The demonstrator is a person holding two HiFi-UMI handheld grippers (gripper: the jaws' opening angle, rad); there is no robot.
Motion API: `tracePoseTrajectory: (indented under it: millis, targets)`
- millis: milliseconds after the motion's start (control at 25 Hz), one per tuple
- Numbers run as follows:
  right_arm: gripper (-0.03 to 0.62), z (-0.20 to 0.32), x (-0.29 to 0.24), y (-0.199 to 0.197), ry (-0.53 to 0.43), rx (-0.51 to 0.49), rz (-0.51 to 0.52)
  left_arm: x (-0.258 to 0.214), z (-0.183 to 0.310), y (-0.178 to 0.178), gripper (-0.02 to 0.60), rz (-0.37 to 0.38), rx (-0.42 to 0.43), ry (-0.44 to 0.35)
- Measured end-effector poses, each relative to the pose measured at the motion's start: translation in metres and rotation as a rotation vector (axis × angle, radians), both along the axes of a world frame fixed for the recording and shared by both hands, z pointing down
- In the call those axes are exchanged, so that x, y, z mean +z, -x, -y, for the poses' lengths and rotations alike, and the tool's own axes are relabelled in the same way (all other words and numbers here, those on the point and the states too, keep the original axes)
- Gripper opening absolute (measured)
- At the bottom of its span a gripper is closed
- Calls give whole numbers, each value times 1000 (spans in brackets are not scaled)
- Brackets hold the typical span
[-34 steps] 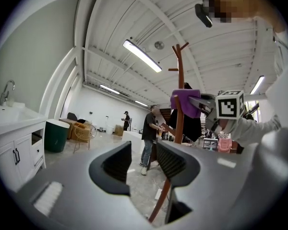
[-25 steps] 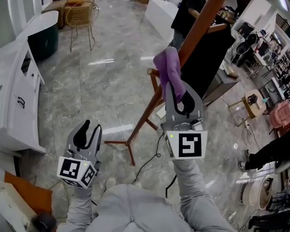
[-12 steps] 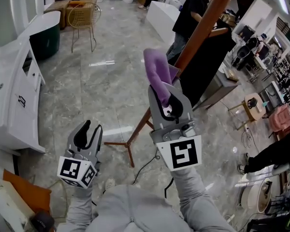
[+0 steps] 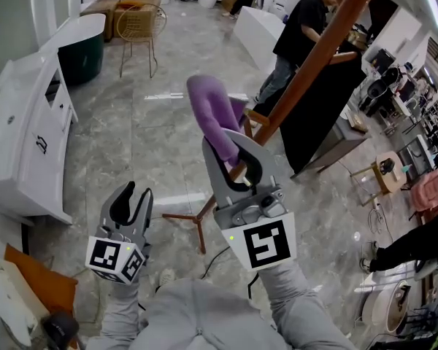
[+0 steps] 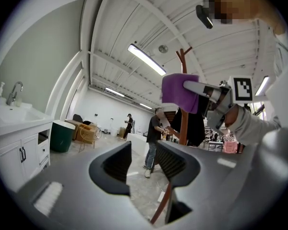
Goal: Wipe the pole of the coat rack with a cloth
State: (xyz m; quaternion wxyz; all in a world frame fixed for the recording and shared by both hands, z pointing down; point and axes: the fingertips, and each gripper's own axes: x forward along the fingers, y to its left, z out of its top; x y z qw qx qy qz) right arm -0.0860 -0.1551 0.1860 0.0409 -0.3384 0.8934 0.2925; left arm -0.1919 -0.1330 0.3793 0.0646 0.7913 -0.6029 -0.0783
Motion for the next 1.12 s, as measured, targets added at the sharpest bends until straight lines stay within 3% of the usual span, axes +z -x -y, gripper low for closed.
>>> tracePoseTrajectory:
  millis: [280,480,680,880,1120]
  targets:
    - [54,-18,30,14,74,-64,-30,3,-7,4,169,5,-17,8]
    - [54,-17,68,-14,199,-19,-31,8,-5,1,169,9,-3,21]
    - [54,-5,103,-76,304,130,-2,9,-1,-12,169,26,35,29]
    - [54,6,116,-139,300,312,-1,9,7,-31,169,35,81,37]
    - [54,23,114,-207,281,497,96,9,14,-51,169,43,126,40]
